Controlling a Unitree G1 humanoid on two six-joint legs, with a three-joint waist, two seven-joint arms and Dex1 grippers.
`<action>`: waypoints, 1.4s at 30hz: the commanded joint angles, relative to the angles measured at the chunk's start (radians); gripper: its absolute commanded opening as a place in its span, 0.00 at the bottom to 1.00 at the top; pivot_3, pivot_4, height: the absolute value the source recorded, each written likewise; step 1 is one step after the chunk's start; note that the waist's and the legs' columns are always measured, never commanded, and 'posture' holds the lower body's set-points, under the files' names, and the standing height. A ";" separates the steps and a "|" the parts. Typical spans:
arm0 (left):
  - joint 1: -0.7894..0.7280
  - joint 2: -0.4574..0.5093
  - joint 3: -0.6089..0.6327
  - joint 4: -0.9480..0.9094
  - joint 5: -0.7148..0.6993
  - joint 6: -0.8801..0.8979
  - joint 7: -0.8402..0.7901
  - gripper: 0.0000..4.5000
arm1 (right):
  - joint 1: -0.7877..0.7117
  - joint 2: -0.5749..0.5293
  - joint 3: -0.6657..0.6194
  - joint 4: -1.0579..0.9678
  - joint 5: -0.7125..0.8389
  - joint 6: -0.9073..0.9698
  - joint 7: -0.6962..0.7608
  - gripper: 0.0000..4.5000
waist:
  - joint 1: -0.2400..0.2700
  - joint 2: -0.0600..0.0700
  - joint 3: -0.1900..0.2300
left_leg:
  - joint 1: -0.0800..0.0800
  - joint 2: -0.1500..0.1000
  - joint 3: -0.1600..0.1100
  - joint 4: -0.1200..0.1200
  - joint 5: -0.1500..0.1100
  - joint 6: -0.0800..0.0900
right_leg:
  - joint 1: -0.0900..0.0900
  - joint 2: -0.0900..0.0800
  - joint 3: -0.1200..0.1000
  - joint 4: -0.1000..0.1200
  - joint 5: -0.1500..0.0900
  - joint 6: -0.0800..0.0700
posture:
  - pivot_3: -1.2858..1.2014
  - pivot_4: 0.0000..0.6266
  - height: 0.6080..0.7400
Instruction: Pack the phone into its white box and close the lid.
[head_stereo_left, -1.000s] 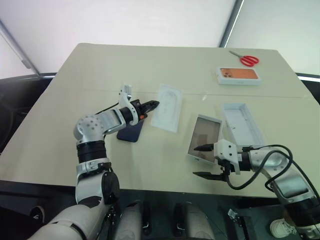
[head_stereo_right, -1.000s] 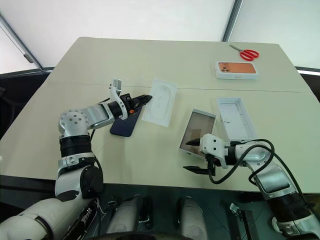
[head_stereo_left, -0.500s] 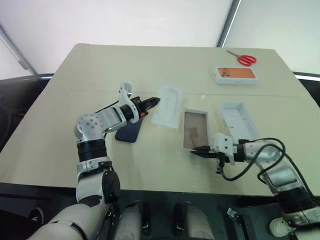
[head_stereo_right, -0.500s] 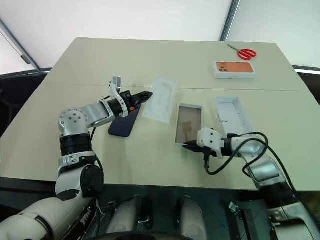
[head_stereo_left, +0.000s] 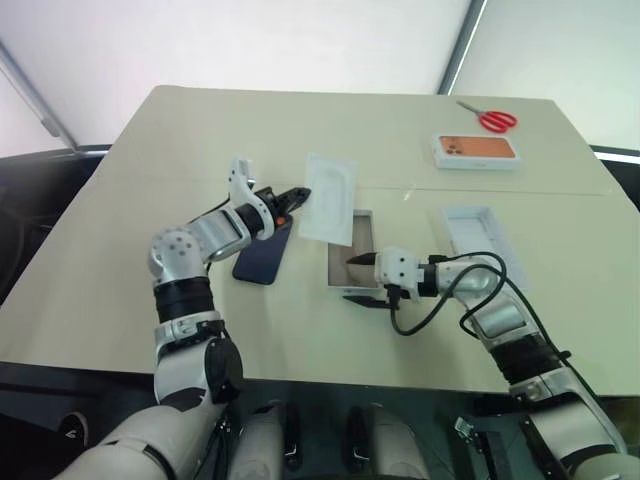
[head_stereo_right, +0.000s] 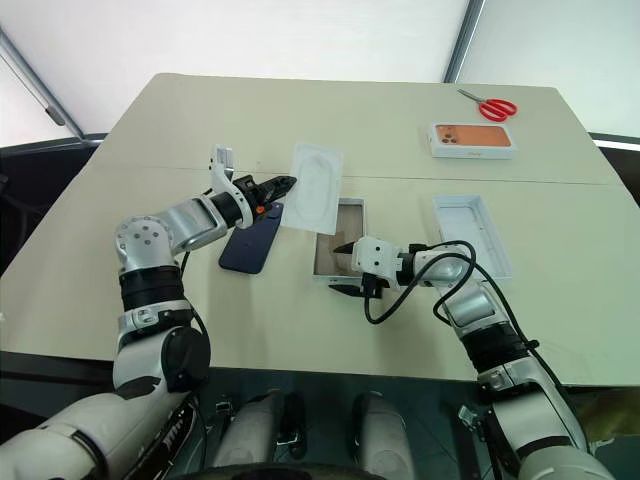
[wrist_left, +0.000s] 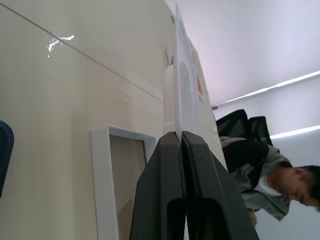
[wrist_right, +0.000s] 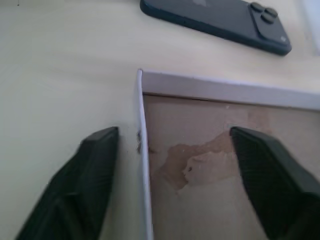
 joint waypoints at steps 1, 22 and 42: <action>0.020 -0.021 -0.034 -0.083 -0.015 -0.018 0.008 0.00 | -0.015 -0.037 -0.117 -0.073 0.096 0.054 -0.009 0.77 | -0.002 0.000 0.000 | 0.000 0.000 0.000 0.000 0.000 0.000 | 0.000 0.000 0.000 0.000 0.000 0.000 | 0.52 0.24 0.99; 0.127 -0.143 -0.162 -0.127 0.038 -0.035 0.086 0.00 | -0.007 -0.144 -0.211 0.042 0.062 -0.044 -0.034 0.77 | 0.002 0.000 0.000 | 0.000 0.000 0.000 0.000 0.000 0.000 | 0.000 0.000 0.000 0.000 0.000 0.000 | 0.52 0.24 0.99; 0.121 0.040 -0.235 -0.262 0.026 -0.075 -0.097 0.98 | -0.125 -0.013 -0.237 -0.002 0.147 0.096 -0.143 0.73 | -0.015 0.000 0.000 | 0.000 0.001 0.000 -0.001 0.000 -0.001 | -0.001 0.001 0.000 0.000 0.000 0.000 | 0.52 0.24 0.99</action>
